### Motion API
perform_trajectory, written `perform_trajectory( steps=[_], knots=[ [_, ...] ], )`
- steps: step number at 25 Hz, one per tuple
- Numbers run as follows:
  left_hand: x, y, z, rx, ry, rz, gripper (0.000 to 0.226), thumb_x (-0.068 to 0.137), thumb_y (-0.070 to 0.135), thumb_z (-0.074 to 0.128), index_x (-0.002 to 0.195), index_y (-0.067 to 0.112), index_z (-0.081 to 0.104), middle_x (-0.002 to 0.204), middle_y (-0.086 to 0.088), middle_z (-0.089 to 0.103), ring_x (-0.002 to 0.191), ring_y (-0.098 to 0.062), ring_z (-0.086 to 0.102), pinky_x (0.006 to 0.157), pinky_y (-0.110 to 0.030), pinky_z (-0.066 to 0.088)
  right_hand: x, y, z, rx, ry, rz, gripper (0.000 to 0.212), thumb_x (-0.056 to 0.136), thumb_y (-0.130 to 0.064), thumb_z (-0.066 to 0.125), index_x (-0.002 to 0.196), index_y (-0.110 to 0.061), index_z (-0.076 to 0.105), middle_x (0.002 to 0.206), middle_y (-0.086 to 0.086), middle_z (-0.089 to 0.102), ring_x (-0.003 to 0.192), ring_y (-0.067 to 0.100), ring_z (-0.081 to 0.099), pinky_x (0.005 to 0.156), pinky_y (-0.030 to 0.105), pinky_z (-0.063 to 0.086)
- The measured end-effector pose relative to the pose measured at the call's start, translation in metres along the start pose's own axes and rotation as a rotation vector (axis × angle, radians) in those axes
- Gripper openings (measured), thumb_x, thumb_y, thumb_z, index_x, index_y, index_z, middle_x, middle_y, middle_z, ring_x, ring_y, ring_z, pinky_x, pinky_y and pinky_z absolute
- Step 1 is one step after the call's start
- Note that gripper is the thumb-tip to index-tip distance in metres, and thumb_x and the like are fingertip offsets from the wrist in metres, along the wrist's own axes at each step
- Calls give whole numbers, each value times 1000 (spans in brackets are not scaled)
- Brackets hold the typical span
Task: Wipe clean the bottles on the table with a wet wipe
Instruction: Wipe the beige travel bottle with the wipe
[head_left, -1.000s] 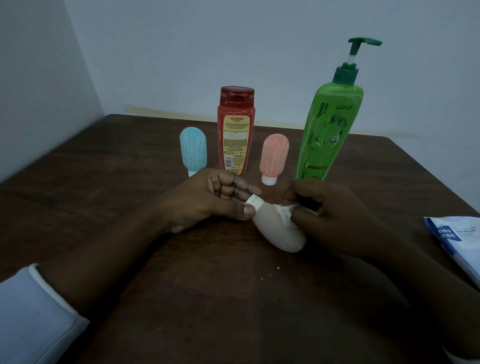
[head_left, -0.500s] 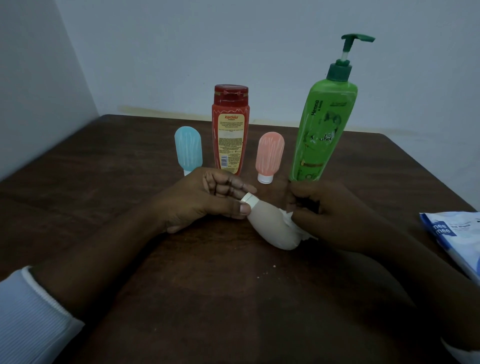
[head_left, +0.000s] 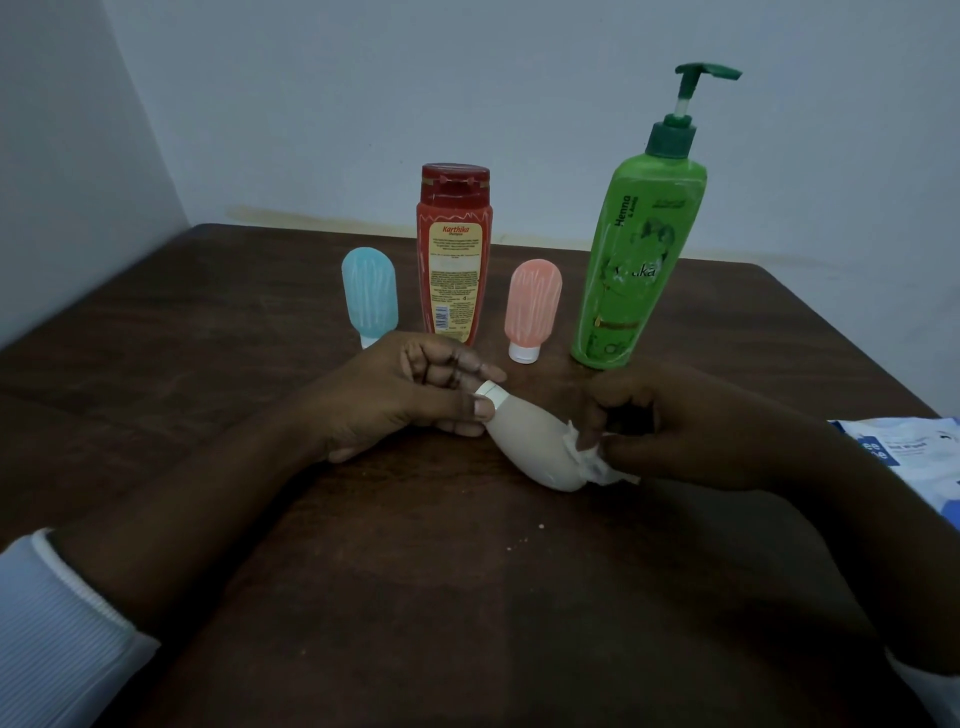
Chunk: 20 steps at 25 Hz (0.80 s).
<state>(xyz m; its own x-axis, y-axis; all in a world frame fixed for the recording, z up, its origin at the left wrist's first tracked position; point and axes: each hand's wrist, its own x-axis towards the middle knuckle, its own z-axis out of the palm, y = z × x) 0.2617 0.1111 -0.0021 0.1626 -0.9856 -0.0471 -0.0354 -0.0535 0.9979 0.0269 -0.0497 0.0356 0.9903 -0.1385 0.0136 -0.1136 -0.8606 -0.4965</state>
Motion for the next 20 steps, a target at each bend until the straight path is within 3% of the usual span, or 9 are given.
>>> perform_trajectory(
  steps=[6,9,11,14,16,18,20],
  knots=[
    [1,1,-1,17,7,-14,41,76,3,74,117,5,71,113,-12,78,106,-24,76,84,-33,65,3,-6,10,4,216,-82,23,86,-4,70,93,-26,72,93,-18,69,91,0,66,74,9,44],
    [2,1,-1,26,12,-22,41,76,5,74,117,6,71,114,-12,78,108,-25,75,88,-37,64,-2,-3,-2,-33,-12,-31,29,84,-5,71,87,-33,69,93,-16,69,89,5,67,75,19,50],
    [2,0,-1,26,16,-26,42,76,5,74,118,6,71,114,-12,78,108,-25,75,88,-38,64,-7,-2,-9,-35,-96,-19,25,82,-5,71,87,-29,72,92,-13,70,86,9,69,73,26,54],
    [2,0,-1,27,19,-32,41,75,7,74,115,8,73,115,-12,78,108,-25,75,88,-38,64,-5,-5,-2,-9,155,-99,17,86,-6,70,93,-22,74,90,-11,70,87,7,68,73,18,50],
    [2,-1,-1,20,23,-36,39,75,7,74,114,8,74,115,-12,78,109,-27,75,89,-40,63,1,-9,6,-11,227,-141,21,87,-3,69,95,-22,74,92,-17,68,90,2,67,75,9,44],
    [3,-1,-1,20,29,-44,37,76,8,75,113,9,74,115,-12,78,111,-30,74,89,-40,63,3,-8,10,-48,157,-146,23,87,-5,70,97,-26,73,98,-19,66,96,0,64,78,9,44],
    [3,-2,-1,28,30,-46,37,78,9,75,114,9,74,114,-12,78,112,-32,73,90,-41,62,0,-5,4,-73,-27,-84,22,86,-10,70,95,-29,73,101,-17,66,97,4,64,80,19,50]
  ],
)
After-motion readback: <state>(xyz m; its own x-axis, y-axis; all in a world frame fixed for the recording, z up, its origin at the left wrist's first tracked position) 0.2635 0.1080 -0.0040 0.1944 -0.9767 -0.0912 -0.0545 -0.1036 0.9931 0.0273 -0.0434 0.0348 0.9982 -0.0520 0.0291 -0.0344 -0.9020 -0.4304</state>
